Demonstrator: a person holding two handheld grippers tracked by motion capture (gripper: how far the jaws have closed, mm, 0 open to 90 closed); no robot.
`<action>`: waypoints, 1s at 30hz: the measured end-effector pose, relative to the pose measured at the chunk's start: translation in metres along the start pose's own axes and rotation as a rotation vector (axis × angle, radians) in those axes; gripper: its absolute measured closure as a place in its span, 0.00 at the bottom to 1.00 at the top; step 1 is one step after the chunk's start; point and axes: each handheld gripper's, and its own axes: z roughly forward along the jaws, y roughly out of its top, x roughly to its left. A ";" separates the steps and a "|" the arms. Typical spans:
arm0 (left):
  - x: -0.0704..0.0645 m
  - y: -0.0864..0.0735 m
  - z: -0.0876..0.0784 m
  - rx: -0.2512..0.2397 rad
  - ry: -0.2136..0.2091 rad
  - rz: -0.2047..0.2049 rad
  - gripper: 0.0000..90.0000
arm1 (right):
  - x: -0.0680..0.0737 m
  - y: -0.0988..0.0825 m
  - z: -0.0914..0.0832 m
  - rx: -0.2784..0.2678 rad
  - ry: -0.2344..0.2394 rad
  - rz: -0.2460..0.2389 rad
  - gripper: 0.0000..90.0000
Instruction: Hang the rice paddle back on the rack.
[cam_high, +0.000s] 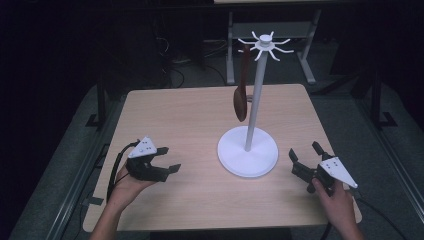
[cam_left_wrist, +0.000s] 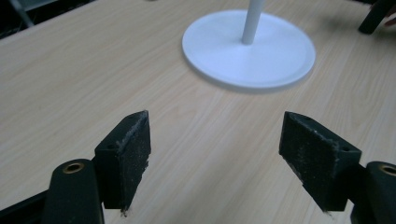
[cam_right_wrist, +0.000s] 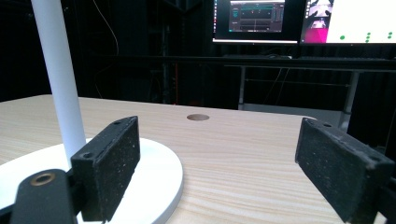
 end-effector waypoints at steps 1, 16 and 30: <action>0.000 -0.004 0.000 0.005 0.002 0.000 0.26 | 0.000 0.000 0.000 0.000 0.000 -0.001 0.15; 0.002 -0.053 0.010 0.066 0.031 -0.025 0.19 | 0.000 0.000 0.000 -0.001 0.000 -0.001 0.15; 0.006 -0.063 0.008 0.070 0.039 -0.031 0.18 | -0.001 0.000 0.000 -0.002 0.000 0.002 0.15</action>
